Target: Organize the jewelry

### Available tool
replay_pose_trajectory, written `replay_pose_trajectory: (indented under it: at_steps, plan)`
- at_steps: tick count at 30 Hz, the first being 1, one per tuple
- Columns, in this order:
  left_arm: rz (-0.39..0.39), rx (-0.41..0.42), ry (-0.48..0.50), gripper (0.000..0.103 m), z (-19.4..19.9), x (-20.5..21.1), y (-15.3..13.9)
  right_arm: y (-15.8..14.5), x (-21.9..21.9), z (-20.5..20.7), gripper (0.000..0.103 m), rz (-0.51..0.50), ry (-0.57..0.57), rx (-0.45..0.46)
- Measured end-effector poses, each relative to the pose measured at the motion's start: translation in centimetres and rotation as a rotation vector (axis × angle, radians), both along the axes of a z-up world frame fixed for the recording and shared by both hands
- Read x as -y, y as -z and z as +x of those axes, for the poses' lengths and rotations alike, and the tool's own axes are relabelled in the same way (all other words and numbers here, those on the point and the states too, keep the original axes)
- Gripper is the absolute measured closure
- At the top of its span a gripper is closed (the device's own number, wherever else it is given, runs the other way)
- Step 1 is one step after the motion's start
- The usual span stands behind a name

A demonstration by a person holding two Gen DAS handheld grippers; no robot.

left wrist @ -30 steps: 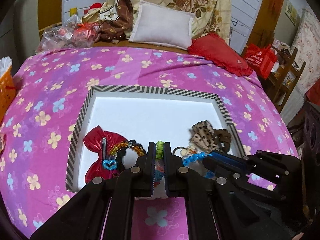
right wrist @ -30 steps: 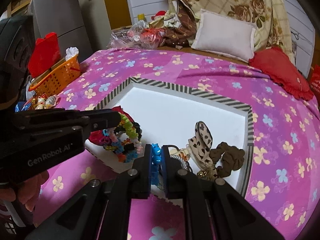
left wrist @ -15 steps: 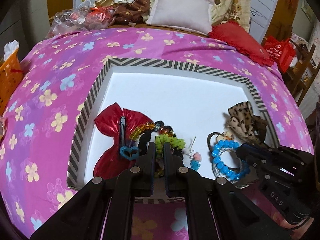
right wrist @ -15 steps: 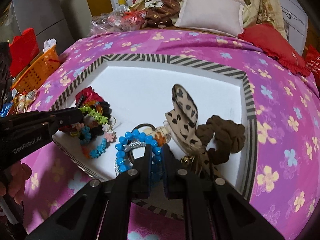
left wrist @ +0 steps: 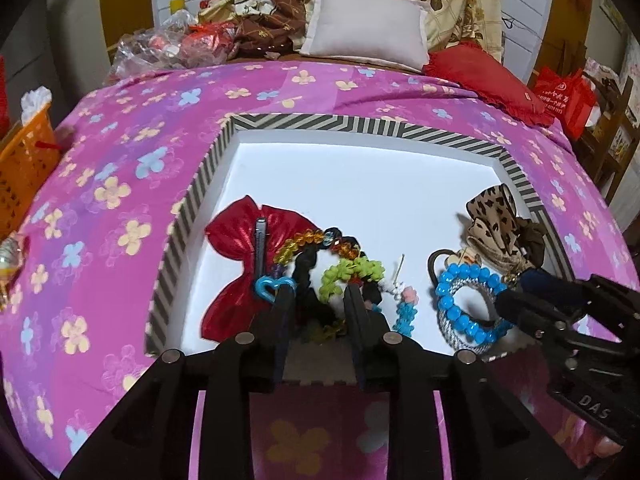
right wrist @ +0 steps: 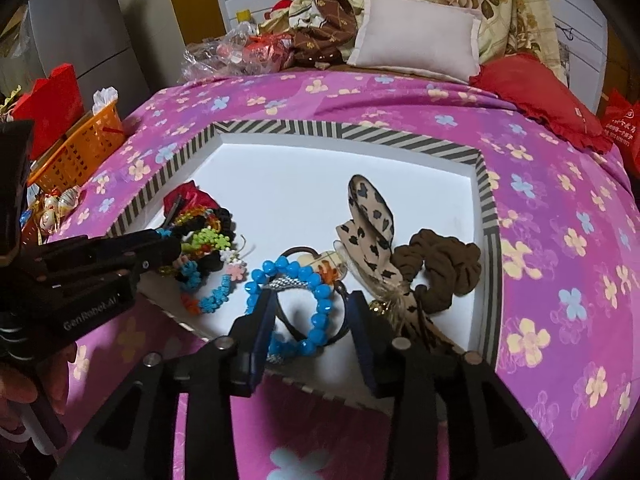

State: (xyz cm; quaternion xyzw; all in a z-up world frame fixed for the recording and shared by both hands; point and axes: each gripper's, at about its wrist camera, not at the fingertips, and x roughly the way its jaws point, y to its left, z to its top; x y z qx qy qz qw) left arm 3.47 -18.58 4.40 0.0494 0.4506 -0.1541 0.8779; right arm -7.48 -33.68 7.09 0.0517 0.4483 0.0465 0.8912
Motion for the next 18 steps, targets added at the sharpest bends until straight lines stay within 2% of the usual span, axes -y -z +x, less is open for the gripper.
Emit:
replay_pose_trajectory:
  at_steps: [3, 8, 14, 18]
  plan:
    - [0.014, -0.001, -0.023, 0.088, -0.4, -0.4, -0.3, -0.5, -0.2, -0.8, 0.05, -0.002, 0.007, 0.022]
    - [0.065, 0.041, -0.045, 0.087, -1.7, -0.8, -1.2, -1.5, -0.7, -2.7, 0.044, -0.004, 0.024, 0.061]
    - [0.049, 0.075, -0.061, 0.087, -4.0, -1.7, -2.3, -2.1, -1.5, -5.3, 0.035, -0.02, 0.035, 0.089]
    - [0.019, 0.078, -0.062, 0.087, -5.7, -2.3, -2.9, -2.0, -1.8, -7.1, 0.034, -0.005, 0.043, 0.099]
